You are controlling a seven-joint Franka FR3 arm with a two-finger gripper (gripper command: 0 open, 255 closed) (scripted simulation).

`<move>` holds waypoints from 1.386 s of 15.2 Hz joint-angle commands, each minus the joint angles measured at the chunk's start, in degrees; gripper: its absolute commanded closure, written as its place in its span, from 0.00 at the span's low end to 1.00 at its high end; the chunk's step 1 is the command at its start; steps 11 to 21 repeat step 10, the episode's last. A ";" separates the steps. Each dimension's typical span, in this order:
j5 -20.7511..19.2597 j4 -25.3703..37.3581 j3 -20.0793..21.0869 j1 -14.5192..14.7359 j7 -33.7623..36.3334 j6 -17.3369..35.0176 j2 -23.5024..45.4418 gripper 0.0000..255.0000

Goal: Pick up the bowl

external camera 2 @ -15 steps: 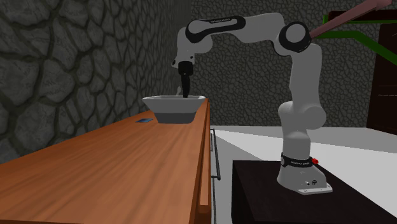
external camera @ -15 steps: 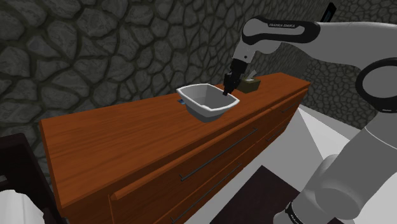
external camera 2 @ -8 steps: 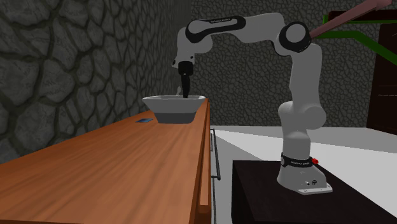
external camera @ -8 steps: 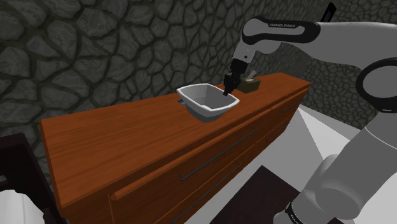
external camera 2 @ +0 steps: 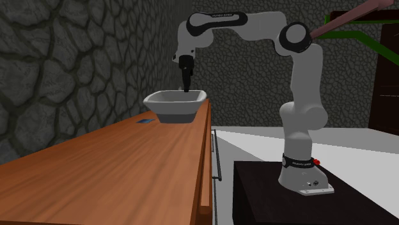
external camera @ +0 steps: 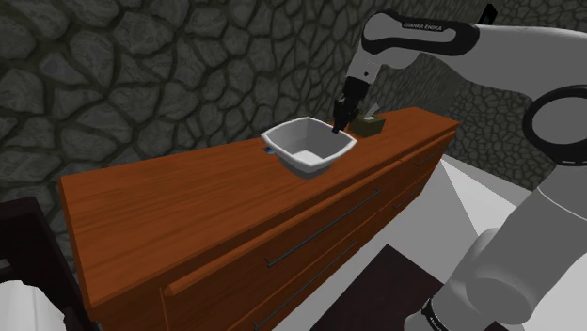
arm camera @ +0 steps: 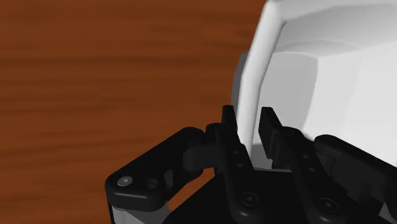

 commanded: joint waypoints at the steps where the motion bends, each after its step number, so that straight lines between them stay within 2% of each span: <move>1: 0.07 2.12 -0.11 -0.08 0.28 -1.74 0.33 1.00; 8: 0.56 9.40 -0.39 -0.27 1.28 -7.42 1.92 1.00; 21: 0.57 9.56 -0.39 -0.28 1.30 -7.55 1.96 1.00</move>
